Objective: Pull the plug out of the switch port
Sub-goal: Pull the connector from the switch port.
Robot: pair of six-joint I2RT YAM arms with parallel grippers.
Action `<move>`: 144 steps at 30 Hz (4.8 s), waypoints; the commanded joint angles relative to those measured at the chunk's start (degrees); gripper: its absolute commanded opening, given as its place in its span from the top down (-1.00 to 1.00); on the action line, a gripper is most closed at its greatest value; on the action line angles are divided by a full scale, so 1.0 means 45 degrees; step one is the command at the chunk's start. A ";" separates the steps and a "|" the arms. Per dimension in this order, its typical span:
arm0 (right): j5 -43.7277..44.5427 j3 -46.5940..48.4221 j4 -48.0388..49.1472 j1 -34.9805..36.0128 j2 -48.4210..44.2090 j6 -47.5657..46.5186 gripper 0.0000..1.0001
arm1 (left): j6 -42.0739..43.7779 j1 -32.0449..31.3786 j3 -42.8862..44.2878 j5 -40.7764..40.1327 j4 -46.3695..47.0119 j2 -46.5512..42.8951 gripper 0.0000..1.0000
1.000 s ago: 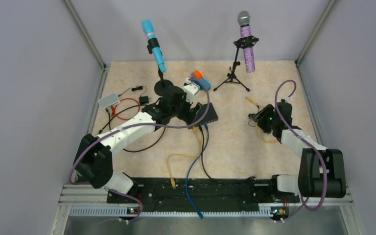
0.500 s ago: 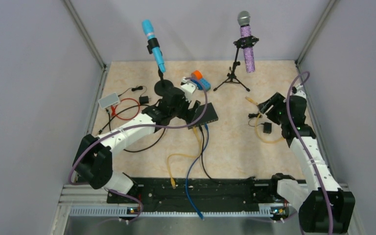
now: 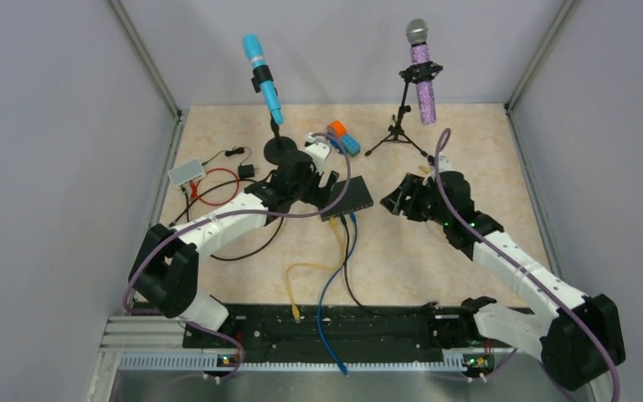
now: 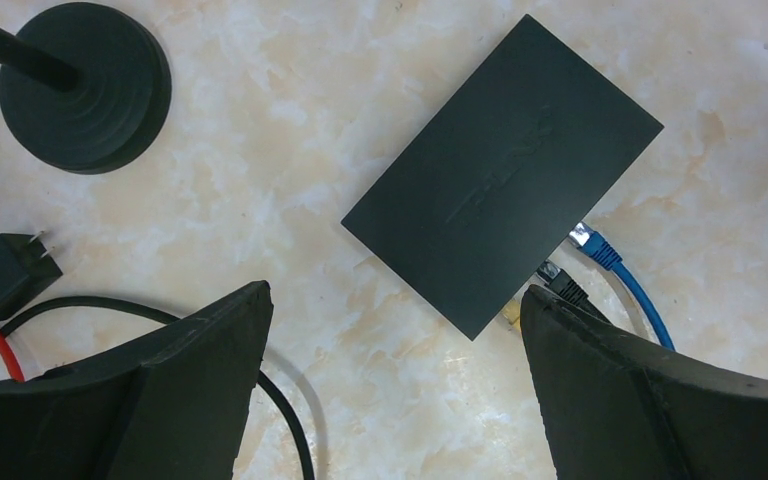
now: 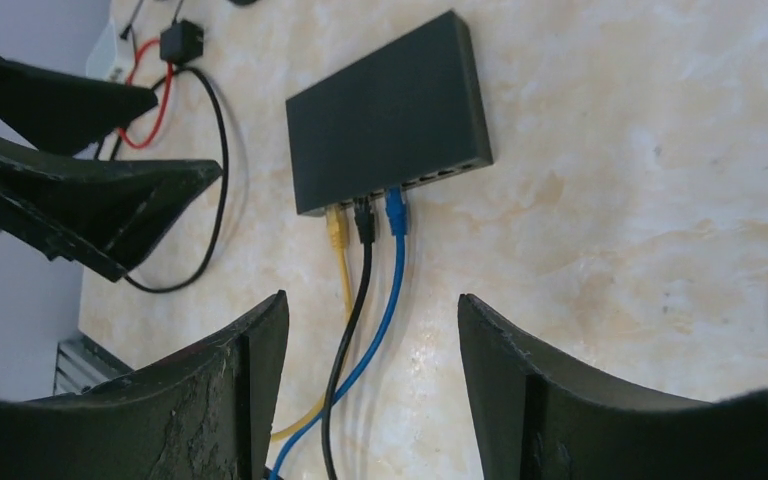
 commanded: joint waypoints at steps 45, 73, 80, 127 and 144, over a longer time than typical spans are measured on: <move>-0.3630 0.1250 0.6624 0.0377 1.0499 0.3910 0.01 | 0.6416 0.0247 0.5746 0.3582 -0.5449 0.5659 -0.97; -0.4006 0.0928 0.8099 0.0395 1.1777 0.4736 0.32 | 0.5869 0.0077 0.5501 0.3934 -0.5593 0.6454 -0.86; -0.3961 0.0704 0.8766 0.0405 1.1876 0.5139 0.35 | 0.5714 0.0006 0.5397 0.4230 -0.5515 0.6491 -0.86; -0.3817 0.0101 1.0601 0.0488 1.2383 0.6348 0.48 | 0.5483 -0.0201 0.4950 0.3988 -0.5409 0.6696 -0.80; -0.3300 0.0245 1.0384 0.0488 1.2229 0.6870 0.43 | 0.5470 -0.0197 0.4951 0.4090 -0.5514 0.6731 -0.78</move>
